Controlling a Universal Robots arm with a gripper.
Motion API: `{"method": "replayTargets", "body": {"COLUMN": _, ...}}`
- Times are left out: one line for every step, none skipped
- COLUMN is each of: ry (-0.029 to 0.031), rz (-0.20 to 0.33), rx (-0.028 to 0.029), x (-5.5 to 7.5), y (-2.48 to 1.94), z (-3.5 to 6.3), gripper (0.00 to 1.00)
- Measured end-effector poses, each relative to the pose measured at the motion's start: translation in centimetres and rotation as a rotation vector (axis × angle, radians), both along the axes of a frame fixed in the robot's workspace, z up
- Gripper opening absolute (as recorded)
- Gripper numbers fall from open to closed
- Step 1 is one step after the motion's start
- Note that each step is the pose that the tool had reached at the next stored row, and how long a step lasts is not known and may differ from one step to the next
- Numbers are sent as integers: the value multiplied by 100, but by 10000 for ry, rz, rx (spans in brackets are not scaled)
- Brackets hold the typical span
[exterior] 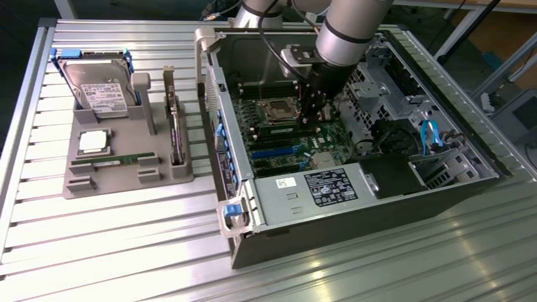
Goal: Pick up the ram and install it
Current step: 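Insert the ram into the slot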
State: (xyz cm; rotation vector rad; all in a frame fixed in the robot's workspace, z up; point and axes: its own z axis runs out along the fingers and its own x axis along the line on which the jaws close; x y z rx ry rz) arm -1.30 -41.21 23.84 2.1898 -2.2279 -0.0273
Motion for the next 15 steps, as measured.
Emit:
{"method": "replayTargets", "body": {"ry": 0, "rz": 0, "rx": 0, "x": 0, "y": 0, "z": 0, "gripper": 12}}
{"method": "replayTargets", "body": {"ry": 0, "rz": 0, "rx": 0, "x": 0, "y": 0, "z": 0, "gripper": 12}}
{"method": "replayTargets", "body": {"ry": 0, "rz": 2, "rx": 0, "x": 0, "y": 0, "z": 0, "gripper": 12}}
{"method": "replayTargets", "body": {"ry": 0, "rz": 3, "rx": 0, "x": 0, "y": 0, "z": 0, "gripper": 12}}
{"method": "replayTargets", "body": {"ry": -1, "rz": 3, "rx": 1, "x": -1, "y": -2, "z": 0, "gripper": 12}}
{"method": "replayTargets", "body": {"ry": 0, "rz": 1, "rx": 1, "x": -2, "y": -5, "z": 0, "gripper": 12}}
{"method": "replayTargets", "body": {"ry": 0, "rz": 0, "rx": 1, "x": -2, "y": -9, "z": 0, "gripper": 12}}
{"method": "replayTargets", "body": {"ry": 0, "rz": 1, "rx": 1, "x": -1, "y": -10, "z": 0, "gripper": 12}}
{"method": "replayTargets", "body": {"ry": 0, "rz": 2, "rx": 1, "x": -1, "y": -10, "z": 0, "gripper": 12}}
{"method": "replayTargets", "body": {"ry": 0, "rz": 3, "rx": 1, "x": -1, "y": -10, "z": 0, "gripper": 12}}
{"method": "replayTargets", "body": {"ry": 0, "rz": 3, "rx": 0, "x": -3, "y": -11, "z": 0, "gripper": 12}}
{"method": "replayTargets", "body": {"ry": 0, "rz": 3, "rx": 0, "x": -8, "y": -11, "z": 0, "gripper": 12}}
{"method": "replayTargets", "body": {"ry": 0, "rz": 3, "rx": 1, "x": -9, "y": -11, "z": 0, "gripper": 12}}
{"method": "replayTargets", "body": {"ry": 0, "rz": 4, "rx": 0, "x": -8, "y": -11, "z": 0, "gripper": 12}}
{"method": "replayTargets", "body": {"ry": 0, "rz": 3, "rx": 0, "x": -8, "y": -11, "z": 0, "gripper": 12}}
